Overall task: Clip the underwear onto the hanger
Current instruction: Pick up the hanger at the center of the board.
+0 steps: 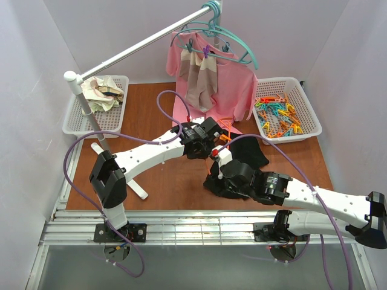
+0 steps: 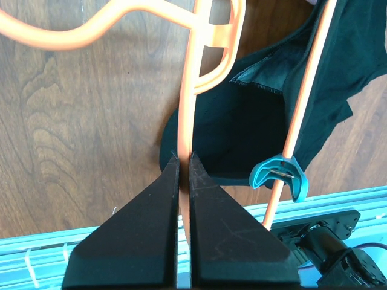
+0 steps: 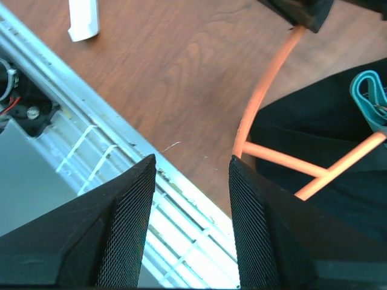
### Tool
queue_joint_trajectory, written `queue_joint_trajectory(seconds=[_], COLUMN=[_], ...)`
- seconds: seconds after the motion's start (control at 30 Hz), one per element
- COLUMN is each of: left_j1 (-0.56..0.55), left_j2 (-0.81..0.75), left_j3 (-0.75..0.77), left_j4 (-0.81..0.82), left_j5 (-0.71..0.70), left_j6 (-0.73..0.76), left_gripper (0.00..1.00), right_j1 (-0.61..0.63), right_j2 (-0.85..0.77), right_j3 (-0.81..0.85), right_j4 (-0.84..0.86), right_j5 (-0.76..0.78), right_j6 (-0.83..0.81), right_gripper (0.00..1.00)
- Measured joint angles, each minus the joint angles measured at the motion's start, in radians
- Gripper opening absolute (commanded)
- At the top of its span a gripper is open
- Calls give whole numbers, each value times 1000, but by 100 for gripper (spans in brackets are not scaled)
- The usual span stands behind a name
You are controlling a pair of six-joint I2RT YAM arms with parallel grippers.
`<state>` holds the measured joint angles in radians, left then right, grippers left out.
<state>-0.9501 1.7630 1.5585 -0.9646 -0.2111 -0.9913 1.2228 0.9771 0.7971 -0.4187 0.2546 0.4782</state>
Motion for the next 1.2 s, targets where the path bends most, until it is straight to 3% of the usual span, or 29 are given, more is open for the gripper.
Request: queue_joint_trajectory(seconds=[0.57,0.8,1.0,1.2], left_j1=[0,0,0,0], left_j2=[0,0,0,-43], left_j3=[4,10,11,-28], left_j4=[-5,-7,-4,68], left_j5=[8,8,13,23], left_j6=[0,2,13,43], left_gripper=[0,0,0,34], right_j1=[2,3,3,3], right_j2=[29,49,56,57], right_j3=[-22,-25,-27,-27], right_j4=[-33,-57,-59,-66], right_j5=[64,66,64,51], right_j6=[-14,-14,-12,-6], right_gripper=[40,10,1,1])
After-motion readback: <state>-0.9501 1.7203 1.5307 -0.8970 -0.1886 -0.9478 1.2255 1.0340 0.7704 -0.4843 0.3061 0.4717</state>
